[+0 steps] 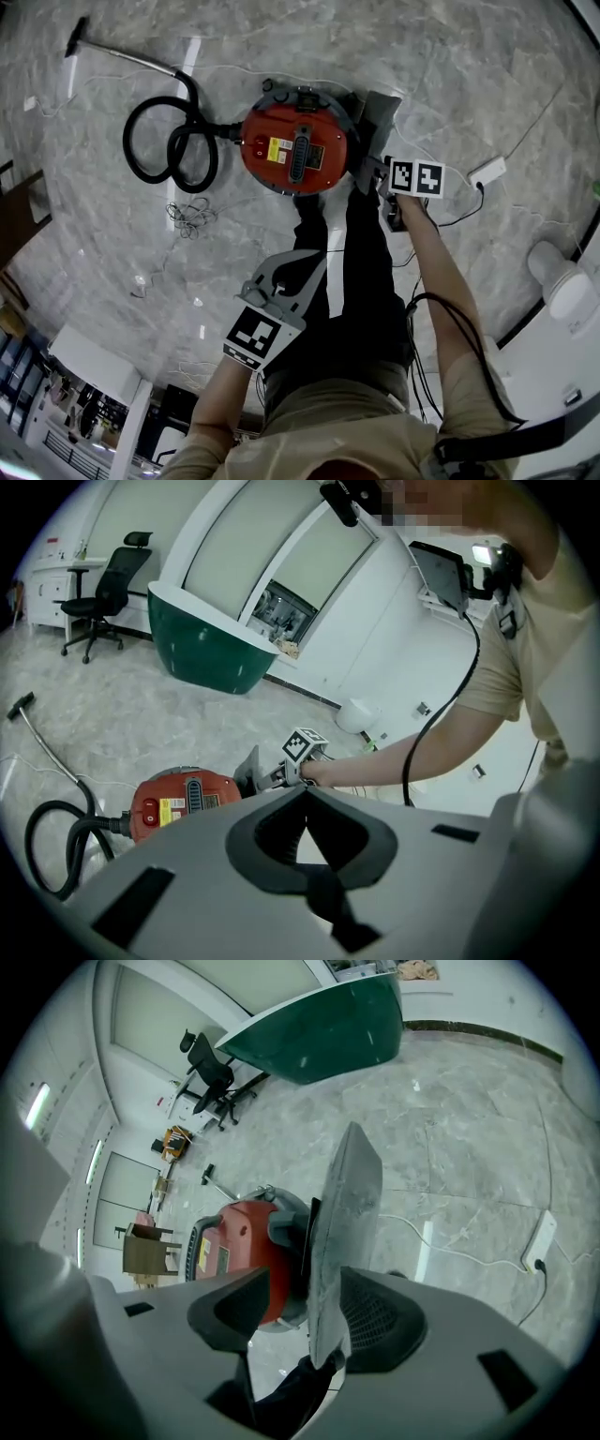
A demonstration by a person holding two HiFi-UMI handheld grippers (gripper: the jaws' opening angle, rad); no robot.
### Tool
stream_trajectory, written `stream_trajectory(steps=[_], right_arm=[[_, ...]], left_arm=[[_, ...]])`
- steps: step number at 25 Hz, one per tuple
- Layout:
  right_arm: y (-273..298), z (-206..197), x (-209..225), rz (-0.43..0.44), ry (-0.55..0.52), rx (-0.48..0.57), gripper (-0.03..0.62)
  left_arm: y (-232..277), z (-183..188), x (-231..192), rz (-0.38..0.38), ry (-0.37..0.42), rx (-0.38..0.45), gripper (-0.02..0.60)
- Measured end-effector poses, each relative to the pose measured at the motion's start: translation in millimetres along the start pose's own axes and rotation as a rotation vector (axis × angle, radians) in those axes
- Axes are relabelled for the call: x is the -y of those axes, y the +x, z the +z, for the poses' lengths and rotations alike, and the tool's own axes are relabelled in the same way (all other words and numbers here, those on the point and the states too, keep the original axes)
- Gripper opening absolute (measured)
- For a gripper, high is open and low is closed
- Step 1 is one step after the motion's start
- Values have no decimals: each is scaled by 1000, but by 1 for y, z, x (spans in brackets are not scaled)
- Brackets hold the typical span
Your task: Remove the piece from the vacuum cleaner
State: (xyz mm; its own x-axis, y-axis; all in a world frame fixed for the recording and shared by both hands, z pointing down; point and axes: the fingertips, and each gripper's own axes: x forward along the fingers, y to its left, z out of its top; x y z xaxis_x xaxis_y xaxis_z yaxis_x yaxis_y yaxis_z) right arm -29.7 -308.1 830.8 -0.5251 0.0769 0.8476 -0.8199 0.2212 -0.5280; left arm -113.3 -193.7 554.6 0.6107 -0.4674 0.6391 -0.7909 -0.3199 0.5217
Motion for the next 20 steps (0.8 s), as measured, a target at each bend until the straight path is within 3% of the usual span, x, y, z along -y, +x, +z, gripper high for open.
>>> stream_trajectory(steps=[9, 16, 19, 20], right_arm=[[45, 6, 24, -55, 20, 0, 212], [52, -2, 30, -114, -69, -85, 210], [50, -6, 46, -192, -186, -125, 98], [50, -7, 49, -189, -198, -123, 98]], left_arm=[[28, -35, -29, 31, -48, -29, -3], [37, -52, -27, 20, -79, -54, -3], [40, -55, -27, 21, -83, -62, -3], [41, -55, -27, 20, -86, -62, -3]])
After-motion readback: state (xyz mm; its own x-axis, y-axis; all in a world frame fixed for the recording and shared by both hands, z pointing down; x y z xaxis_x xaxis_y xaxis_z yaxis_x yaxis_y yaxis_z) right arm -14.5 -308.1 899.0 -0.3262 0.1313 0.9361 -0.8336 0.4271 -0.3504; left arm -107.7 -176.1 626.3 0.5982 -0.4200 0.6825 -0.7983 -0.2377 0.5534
